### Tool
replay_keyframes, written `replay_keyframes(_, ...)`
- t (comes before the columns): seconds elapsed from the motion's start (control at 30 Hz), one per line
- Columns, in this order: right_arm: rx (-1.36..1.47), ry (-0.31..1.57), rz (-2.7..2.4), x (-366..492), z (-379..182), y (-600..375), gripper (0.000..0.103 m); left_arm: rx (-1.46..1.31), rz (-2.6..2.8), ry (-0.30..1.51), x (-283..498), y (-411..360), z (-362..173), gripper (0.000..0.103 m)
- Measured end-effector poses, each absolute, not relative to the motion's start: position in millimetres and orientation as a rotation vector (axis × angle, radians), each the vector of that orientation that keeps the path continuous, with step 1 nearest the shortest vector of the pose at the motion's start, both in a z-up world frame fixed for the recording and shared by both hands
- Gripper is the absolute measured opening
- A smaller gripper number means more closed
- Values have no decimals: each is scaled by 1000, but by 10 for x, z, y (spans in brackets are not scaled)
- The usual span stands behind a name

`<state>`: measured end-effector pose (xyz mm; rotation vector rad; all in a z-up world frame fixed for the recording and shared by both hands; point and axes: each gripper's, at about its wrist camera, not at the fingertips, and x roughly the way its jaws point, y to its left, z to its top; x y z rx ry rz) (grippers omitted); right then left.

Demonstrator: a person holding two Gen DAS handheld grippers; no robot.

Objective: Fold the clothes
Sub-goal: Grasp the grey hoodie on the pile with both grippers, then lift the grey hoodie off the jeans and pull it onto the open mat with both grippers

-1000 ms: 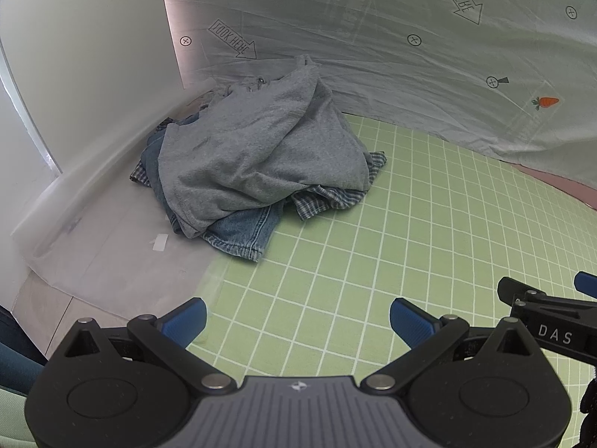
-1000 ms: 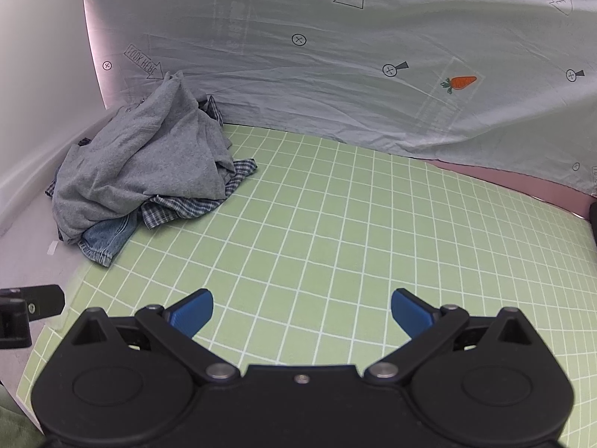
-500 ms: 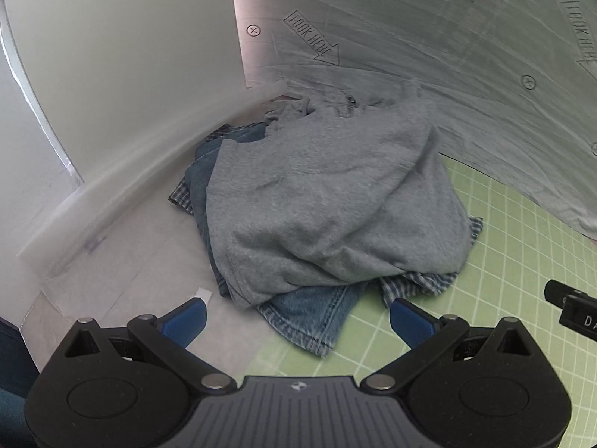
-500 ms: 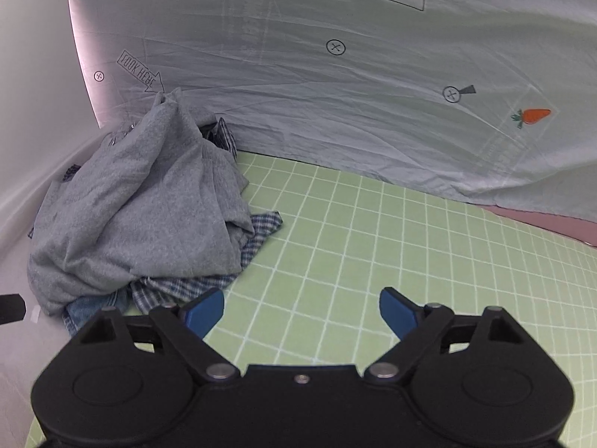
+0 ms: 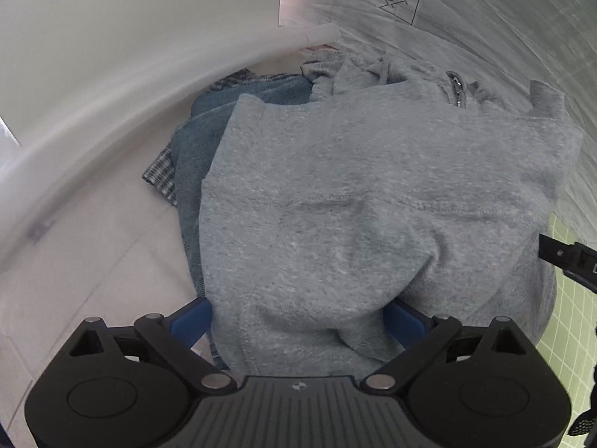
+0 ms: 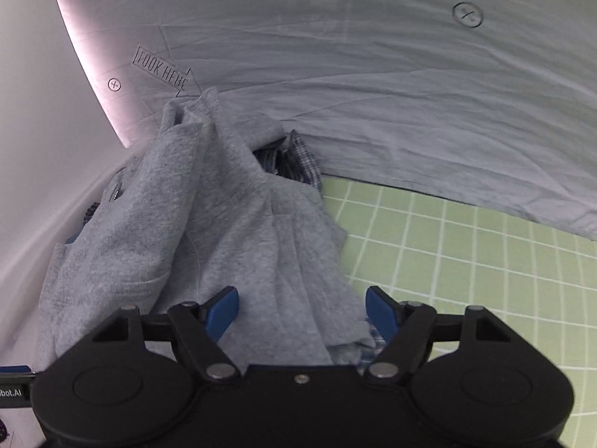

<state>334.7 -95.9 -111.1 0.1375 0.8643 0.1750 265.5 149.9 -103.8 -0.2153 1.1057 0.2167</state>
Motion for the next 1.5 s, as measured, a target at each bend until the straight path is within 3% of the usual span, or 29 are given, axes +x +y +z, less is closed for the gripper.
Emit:
replay_keyframes(0.13, 146, 895, 199, 3501, -1236, -800, 78, -261, 193, 1122, 2730, 1551, -1159, 98)
replay_keyframes(0.23, 196, 915, 218, 3540, -1268, -823, 75, -296, 174, 1134, 2786, 1590, -1250, 92)
replay_keyframes(0.27, 214, 918, 239, 3535, -1272, -840, 61, -308, 168, 1138, 2804, 1603, -1280, 85)
replay_keyframes(0.3, 232, 921, 261, 3530, -1275, -858, 58, -310, 156, 1138, 2808, 1596, -1275, 72)
replay_keyframes(0.33, 206, 913, 276, 3501, -1253, -841, 51, -308, 139, 1137, 2802, 1574, -1247, 65)
replay_keyframes(0.37, 170, 899, 301, 3471, -1225, -816, 36, -292, 135, 1138, 2800, 1549, -1216, 56)
replay_keyframes(0.4, 135, 884, 306, 3435, -1190, -797, 31, -269, 135, 1138, 2793, 1525, -1182, 47)
replay_keyframes(0.47, 85, 850, 308, 3353, -1108, -782, 13, -262, 126, 1117, 2712, 1507, -1076, 36)
replay_keyframes(0.7, 88, 706, 204, 2660, -701, -1227, 9, -195, 29, 979, 2249, 1243, -498, 20)
replay_keyframes(0.93, 106, 678, -26, 1549, -618, -2167, 9, -90, -165, 930, 1706, 338, -137, 18)
replay_keyframes(1.07, 36, 700, -129, 826, -611, -2704, 7, -68, -234, 998, 1179, -338, -297, 18)
replay_keyframes(1.17, -19, 746, -256, 436, -565, -3189, 0, -35, -231, 1050, 854, -708, -476, 20)
replay_keyframes(1.27, -141, 797, -426, 87, -588, -3791, 0, -15, -178, 1091, 683, -850, -639, 25)
replay_keyframes(1.43, -17, 848, -479, -256, -729, -4491, 0, -134, -20, 1077, 597, -632, -612, 29)
replay_keyframes(1.5, -3, 861, -426, -213, -785, -4467, 2, -178, 36, 1049, 582, -517, -552, 40)
